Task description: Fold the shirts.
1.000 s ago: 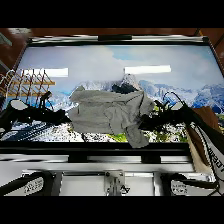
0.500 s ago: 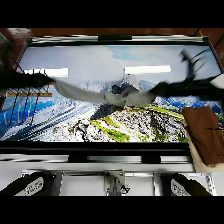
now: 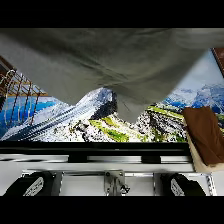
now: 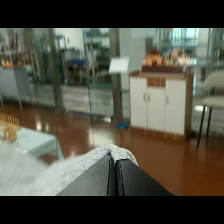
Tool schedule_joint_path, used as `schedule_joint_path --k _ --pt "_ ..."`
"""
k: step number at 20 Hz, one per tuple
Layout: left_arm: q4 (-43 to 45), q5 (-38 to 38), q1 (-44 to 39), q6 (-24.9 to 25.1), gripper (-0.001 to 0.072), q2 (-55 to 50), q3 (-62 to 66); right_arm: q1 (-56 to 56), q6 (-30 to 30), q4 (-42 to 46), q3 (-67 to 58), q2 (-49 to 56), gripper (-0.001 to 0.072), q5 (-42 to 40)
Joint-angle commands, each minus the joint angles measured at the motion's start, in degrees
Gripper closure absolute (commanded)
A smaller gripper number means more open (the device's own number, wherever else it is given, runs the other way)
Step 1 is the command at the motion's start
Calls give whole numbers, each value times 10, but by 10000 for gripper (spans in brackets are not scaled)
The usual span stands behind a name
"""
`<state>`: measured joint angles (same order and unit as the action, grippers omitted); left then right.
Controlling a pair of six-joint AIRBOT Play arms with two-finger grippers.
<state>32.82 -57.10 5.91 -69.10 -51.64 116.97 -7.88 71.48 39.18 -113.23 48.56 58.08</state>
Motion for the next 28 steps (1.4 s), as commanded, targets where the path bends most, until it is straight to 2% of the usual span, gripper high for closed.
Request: schedule_joint_path --k 1,4,7,11,13,15,17,19,23,25,28 --pt "7 1 0 -9 677 36 8 -1 20 4 -37 -28 656 -10" --pt "95 -62 0 -40 677 40 8 -1 30 25 -37 -34 656 11" --pt "184 -143 0 -77 677 35 -20 -1 76 118 -37 -20 656 66" --pt "187 -178 0 -96 677 33 -168 -1 121 154 -3 70 656 241" --pt "187 -174 0 -96 677 23 -277 -1 120 161 59 127 656 259" --pt "187 -140 0 -79 677 -6 -377 2 114 172 126 189 656 198" --pt "186 -67 0 -75 677 -61 -442 20 115 166 159 259 656 93" --pt "177 -19 0 -75 677 -140 -450 48 120 140 159 330 656 -8" --pt "83 55 0 -61 676 -282 -432 97 124 59 159 426 656 -196" --pt "60 72 0 -60 676 -332 -432 113 126 66 159 464 656 -206" --pt "59 45 0 -62 676 -385 -432 120 169 93 159 523 656 -127"
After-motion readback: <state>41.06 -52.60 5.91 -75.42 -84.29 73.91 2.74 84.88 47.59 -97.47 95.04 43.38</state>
